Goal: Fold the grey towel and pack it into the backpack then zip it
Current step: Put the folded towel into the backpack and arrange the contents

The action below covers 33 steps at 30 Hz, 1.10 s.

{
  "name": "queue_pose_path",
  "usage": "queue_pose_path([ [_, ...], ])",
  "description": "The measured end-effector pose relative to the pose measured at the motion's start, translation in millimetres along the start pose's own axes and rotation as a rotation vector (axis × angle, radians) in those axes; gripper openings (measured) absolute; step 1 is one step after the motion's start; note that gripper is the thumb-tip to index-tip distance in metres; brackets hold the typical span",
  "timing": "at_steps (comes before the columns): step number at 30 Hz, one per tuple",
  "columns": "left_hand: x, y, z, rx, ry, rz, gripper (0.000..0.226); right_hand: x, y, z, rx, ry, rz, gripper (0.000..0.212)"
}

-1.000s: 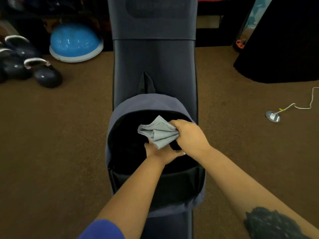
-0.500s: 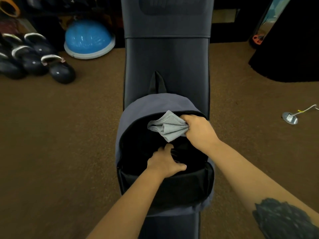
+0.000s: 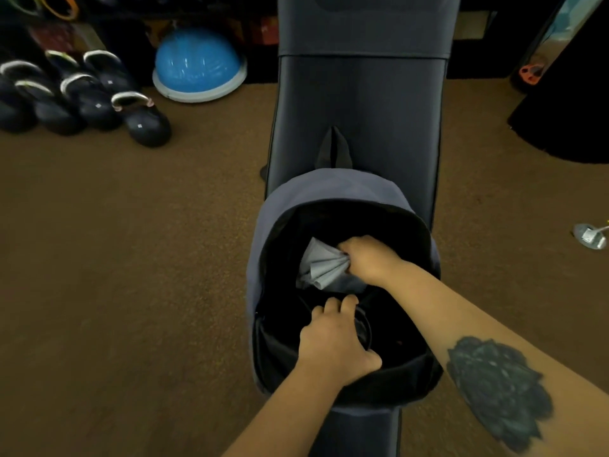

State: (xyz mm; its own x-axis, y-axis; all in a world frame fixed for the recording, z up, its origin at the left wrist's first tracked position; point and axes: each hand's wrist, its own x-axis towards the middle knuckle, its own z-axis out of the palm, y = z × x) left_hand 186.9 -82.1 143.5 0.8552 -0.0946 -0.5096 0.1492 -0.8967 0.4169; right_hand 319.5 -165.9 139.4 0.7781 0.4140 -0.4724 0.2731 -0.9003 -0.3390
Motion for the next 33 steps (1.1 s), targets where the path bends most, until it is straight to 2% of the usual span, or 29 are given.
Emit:
queue_pose_path([
  [4,-9,-3,4,-0.026,0.022,0.019,0.087,12,-10,28,-0.077,-0.153,0.049,0.022],
  [8,-17,-5,5,-0.011,0.039,0.036,0.086,15,-16,49,-0.133,-0.203,0.045,0.027],
  [14,-20,-11,-2,0.009,0.040,0.060,0.085,25,-24,41,-0.032,-0.053,0.011,0.029],
  [18,-21,-10,-9,0.038,0.037,0.084,0.083,26,-29,37,-0.018,-0.019,-0.027,0.029],
  [24,-22,-5,-21,0.073,0.022,0.141,0.077,18,-22,54,-0.098,-0.210,-0.036,0.022],
  [29,-25,-5,-23,0.092,0.016,0.170,0.076,21,-19,60,-0.063,-0.277,0.001,0.023],
  [31,-24,-7,-22,0.092,0.011,0.164,0.078,23,-22,59,0.056,-0.332,0.014,0.040],
  [33,-21,-7,-24,0.086,0.005,0.153,0.077,26,-25,60,0.046,-0.417,0.030,0.054],
])
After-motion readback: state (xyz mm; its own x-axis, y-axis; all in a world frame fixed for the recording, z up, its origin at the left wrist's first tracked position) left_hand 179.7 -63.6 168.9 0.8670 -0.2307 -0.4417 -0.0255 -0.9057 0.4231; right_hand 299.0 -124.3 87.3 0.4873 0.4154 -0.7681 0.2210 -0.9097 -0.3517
